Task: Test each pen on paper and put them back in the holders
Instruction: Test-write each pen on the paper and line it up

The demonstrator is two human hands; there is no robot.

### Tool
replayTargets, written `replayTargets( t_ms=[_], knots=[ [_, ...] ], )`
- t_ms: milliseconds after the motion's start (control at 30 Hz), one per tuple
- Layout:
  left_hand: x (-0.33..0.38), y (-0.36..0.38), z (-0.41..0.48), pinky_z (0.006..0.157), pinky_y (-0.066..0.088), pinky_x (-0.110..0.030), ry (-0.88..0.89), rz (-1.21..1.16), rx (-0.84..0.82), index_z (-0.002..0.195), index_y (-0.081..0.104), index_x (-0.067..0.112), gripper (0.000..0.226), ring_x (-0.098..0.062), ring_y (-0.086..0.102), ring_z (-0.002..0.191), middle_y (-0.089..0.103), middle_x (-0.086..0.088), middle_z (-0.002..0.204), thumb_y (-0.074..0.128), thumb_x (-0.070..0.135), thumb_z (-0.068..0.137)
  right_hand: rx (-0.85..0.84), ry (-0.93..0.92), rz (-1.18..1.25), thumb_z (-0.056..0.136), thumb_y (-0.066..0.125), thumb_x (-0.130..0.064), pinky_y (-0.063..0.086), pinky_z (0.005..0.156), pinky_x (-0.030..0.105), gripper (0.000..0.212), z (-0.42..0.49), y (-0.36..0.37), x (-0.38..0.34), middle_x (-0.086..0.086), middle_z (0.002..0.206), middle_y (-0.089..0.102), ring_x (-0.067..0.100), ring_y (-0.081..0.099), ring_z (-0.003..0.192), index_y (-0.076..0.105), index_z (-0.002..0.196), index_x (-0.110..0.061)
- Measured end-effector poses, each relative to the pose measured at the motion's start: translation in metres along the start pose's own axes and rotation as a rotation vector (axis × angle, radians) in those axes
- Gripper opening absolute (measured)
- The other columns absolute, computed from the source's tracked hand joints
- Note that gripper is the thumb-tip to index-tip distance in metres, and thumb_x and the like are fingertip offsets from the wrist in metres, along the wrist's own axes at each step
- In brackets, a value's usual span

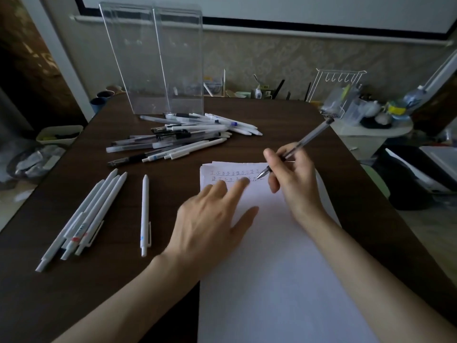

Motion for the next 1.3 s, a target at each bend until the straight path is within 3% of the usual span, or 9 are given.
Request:
replayTargets(
  t_ms=[67,200,300,467,800,1300],
  knots=[
    [0.006,0.007,-0.007,0.054,0.039,-0.029,0.056,0.040,-0.017,0.124,0.051,0.025,0.051,-0.021,0.056,0.072,0.053,0.000,0.086,0.037,0.057,0.087,-0.047,-0.006,-0.024,0.091,0.059,-0.014,0.042,0.049,0.019,0.019,0.001,0.002,0.004,-0.001,0.046,0.051,0.012,0.047,0.042,0.044,0.081,-0.014],
    [0.005,0.016,-0.009,0.060,0.041,-0.031,0.056,0.065,-0.093,0.116,0.057,0.027,0.050,-0.022,0.055,0.077,0.053,-0.003,0.101,0.034,0.059,0.085,-0.131,0.009,-0.136,0.092,0.059,-0.015,0.044,0.057,0.020,0.017,0.006,0.006,0.011,0.006,0.056,0.061,0.010,0.053,0.051,0.048,0.079,-0.013],
    [0.004,0.019,-0.008,0.060,0.044,-0.033,0.077,0.083,-0.130,0.114,0.060,0.025,0.051,-0.023,0.056,0.078,0.057,-0.002,0.115,0.032,0.057,0.086,-0.148,-0.003,-0.189,0.089,0.063,-0.018,0.043,0.059,0.020,0.023,0.008,0.004,0.015,0.001,0.053,0.056,0.009,0.052,0.051,0.047,0.073,-0.015],
    [0.004,0.020,-0.007,0.061,0.044,-0.033,0.094,0.061,-0.169,0.119,0.059,0.023,0.053,-0.023,0.057,0.077,0.057,-0.001,0.121,0.030,0.055,0.087,-0.219,-0.002,-0.255,0.090,0.062,-0.016,0.042,0.058,0.016,0.024,0.008,0.008,0.017,0.001,0.054,0.052,0.008,0.049,0.050,0.044,0.074,-0.014],
    [0.006,0.019,-0.006,0.059,0.047,-0.034,0.090,0.044,-0.183,0.113,0.064,0.018,0.052,-0.026,0.060,0.076,0.060,-0.007,0.114,0.034,0.051,0.086,-0.233,-0.024,-0.330,0.091,0.059,-0.016,0.043,0.059,0.024,0.024,0.009,0.008,0.019,-0.002,0.051,0.052,0.009,0.050,0.050,0.042,0.075,-0.013],
    [0.007,0.017,-0.006,0.060,0.048,-0.035,0.080,0.006,-0.195,0.116,0.062,0.018,0.054,-0.026,0.060,0.079,0.059,-0.006,0.117,0.032,0.051,0.086,-0.268,-0.021,-0.283,0.091,0.059,-0.014,0.043,0.060,0.019,0.021,0.007,0.008,0.018,0.000,0.053,0.053,0.009,0.051,0.052,0.045,0.077,-0.008]
  ],
)
Point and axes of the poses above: each hand's wrist, its own z-axis towards the middle knuckle, its own y-axis out of the palm, x = y × z, the point moved 1 cm from there along z, towards the middle knuckle
